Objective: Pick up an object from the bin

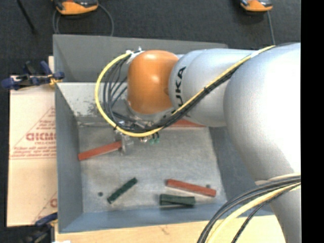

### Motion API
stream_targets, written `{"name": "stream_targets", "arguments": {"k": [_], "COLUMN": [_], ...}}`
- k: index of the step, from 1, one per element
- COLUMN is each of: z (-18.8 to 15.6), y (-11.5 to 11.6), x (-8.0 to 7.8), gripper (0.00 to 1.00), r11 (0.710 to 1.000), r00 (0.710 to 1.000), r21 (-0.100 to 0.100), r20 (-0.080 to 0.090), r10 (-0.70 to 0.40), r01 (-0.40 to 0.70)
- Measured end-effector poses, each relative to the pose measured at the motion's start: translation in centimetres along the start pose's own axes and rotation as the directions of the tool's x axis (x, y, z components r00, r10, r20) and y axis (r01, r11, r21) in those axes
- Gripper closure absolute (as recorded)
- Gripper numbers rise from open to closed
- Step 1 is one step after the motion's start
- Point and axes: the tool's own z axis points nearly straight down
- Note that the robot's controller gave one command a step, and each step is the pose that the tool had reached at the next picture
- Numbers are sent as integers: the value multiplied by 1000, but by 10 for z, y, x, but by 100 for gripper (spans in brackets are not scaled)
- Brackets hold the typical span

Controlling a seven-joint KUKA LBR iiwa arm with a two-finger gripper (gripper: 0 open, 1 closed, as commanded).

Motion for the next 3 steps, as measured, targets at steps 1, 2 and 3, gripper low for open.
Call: {"name": "stream_targets", "arguments": {"k": [1,2,3], "z": [-79,-76,45], "y": [-22,-20,5], "x": [-34,-32,-2], "gripper": [100,0,0], "r11": [962,963,934], "r00": [962,963,934], "r21": [3,-4,-7], "r20": [3,-2,-9], "r10": [-273,-271,-357], "r01": [273,271,357]}}
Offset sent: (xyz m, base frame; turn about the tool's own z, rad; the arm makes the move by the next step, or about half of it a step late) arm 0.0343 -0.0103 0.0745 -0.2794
